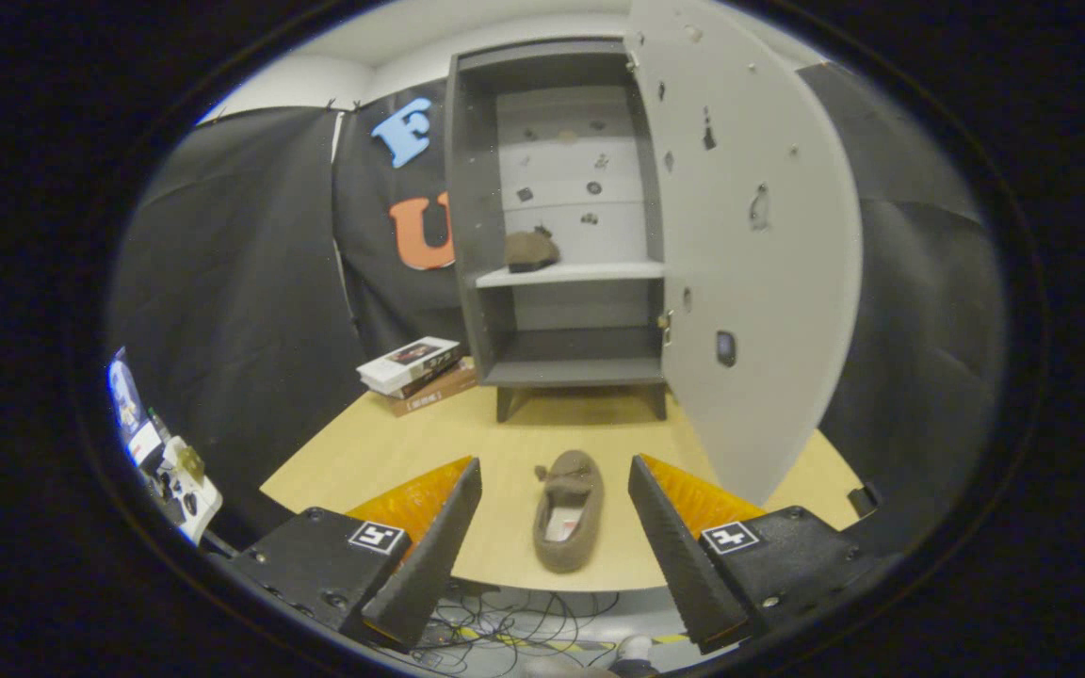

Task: Open the shoe cabinet door, grab the shoes and put them into the shoe cabinet, then close the shoe cabinet door.

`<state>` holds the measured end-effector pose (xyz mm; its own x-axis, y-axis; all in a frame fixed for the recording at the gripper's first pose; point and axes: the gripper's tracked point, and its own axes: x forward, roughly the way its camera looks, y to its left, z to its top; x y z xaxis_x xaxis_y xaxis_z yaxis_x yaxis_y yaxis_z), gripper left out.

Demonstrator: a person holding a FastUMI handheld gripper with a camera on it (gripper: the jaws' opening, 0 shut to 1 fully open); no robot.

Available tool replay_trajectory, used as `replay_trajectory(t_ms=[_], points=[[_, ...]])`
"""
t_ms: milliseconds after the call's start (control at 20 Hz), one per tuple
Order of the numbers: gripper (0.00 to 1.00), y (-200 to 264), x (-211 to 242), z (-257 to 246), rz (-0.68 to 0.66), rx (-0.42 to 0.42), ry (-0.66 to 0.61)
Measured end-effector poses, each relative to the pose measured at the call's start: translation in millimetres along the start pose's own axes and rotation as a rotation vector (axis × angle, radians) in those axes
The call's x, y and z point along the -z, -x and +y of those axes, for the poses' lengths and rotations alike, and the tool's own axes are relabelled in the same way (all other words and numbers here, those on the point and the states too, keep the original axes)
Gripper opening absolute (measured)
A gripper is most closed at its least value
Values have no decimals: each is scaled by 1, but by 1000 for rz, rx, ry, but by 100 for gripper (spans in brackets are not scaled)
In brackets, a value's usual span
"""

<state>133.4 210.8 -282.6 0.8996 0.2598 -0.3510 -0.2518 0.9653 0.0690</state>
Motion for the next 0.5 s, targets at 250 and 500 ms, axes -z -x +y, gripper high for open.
replay_trajectory(t_ms=[250, 500], points=[[99, -75, 53, 16, 125, -19, -23], [99, -137, 87, 4, 217, 8, -93]])
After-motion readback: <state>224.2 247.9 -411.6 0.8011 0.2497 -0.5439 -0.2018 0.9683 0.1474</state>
